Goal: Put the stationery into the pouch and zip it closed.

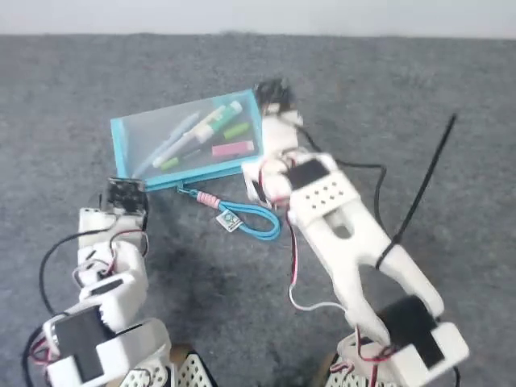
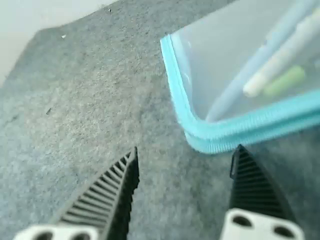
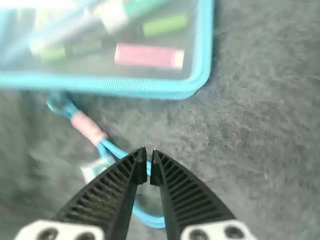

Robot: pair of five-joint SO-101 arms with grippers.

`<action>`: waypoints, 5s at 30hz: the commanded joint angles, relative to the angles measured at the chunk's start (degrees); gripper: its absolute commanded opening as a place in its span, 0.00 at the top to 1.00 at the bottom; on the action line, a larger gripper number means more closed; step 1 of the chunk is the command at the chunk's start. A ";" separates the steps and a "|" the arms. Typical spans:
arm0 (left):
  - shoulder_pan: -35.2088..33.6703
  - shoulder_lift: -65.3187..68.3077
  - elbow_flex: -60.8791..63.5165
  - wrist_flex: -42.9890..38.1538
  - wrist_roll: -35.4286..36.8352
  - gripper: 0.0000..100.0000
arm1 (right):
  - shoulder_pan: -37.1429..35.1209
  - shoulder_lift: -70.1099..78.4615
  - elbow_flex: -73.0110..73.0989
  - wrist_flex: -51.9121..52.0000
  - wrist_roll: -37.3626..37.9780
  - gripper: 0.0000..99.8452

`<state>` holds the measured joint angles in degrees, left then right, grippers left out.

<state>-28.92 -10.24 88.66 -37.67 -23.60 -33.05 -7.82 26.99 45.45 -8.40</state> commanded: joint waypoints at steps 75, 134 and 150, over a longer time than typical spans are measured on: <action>1.58 -24.00 -33.01 83.16 28.92 0.72 | -5.58 24.75 1.85 -49.89 73.93 0.88; 9.58 -24.00 -32.22 84.84 24.44 0.72 | 11.74 0.57 -46.33 56.22 42.55 0.99; 2.81 -23.38 -30.73 79.82 23.47 0.72 | -0.40 -7.34 -31.38 43.12 33.67 0.99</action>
<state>-22.51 -31.69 57.10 46.46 1.63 -27.87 -5.27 -15.30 96.62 26.24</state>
